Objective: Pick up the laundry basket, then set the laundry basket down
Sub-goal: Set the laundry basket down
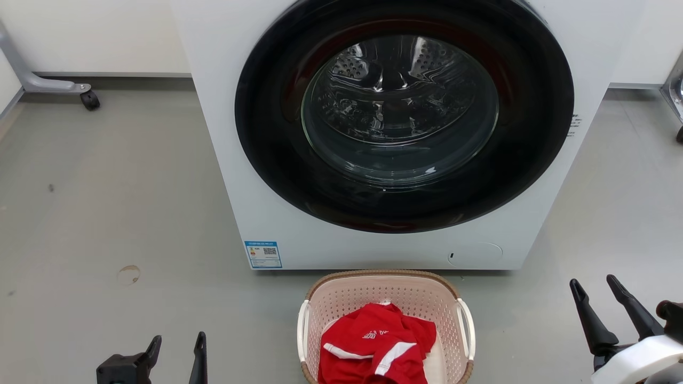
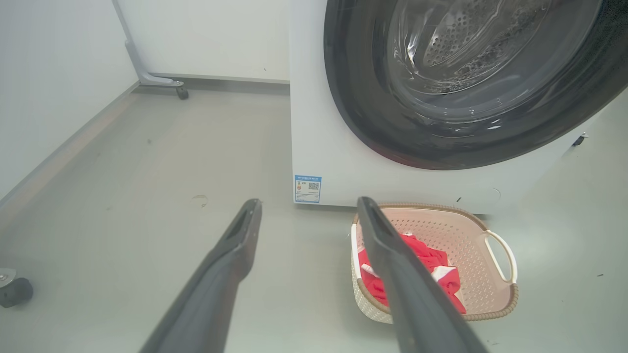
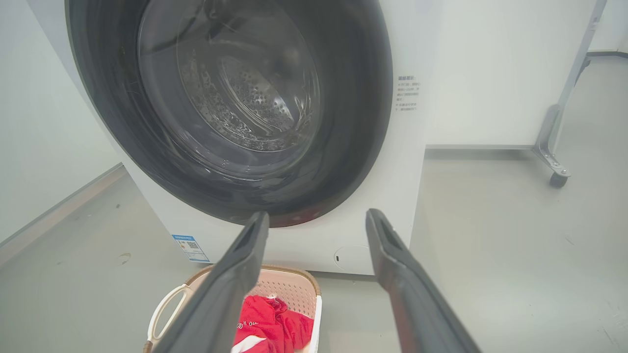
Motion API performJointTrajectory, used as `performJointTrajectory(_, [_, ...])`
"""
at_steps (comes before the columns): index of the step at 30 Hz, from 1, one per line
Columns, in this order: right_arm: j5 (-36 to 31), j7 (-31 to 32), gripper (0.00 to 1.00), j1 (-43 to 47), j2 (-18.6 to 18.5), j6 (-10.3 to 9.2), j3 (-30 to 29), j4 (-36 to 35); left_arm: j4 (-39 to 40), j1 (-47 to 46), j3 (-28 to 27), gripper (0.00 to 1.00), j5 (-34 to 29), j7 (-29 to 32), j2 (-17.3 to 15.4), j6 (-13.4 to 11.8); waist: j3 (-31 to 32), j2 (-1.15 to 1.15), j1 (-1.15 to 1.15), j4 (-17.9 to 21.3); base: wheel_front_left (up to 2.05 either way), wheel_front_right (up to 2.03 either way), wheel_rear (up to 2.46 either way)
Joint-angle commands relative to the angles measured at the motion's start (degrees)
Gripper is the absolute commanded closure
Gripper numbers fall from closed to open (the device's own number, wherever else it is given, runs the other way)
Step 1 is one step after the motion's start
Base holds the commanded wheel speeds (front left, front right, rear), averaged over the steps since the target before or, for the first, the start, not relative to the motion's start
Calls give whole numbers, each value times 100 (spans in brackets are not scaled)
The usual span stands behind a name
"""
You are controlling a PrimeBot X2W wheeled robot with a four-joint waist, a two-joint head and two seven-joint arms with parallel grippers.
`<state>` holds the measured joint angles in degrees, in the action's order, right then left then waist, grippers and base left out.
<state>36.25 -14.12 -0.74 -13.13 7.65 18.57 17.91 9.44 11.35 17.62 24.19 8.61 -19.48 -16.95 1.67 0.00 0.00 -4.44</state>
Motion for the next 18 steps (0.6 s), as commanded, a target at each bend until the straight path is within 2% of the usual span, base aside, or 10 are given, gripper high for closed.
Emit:
performJointTrajectory(1, [-46, -12, 0, -92, -185, -16, 39, -153, 183, -300, -193, 0, -41, -42, -71, -43, 0, 0, 0, 3, 0, 0, 0])
performJointTrajectory(18, [-79, 7, 0, -61, -186, -16, 16, -205, 204, -427, -98, 0, -24, -43, -116, 31, -37, 0, 0, -35, 0, 0, 0])
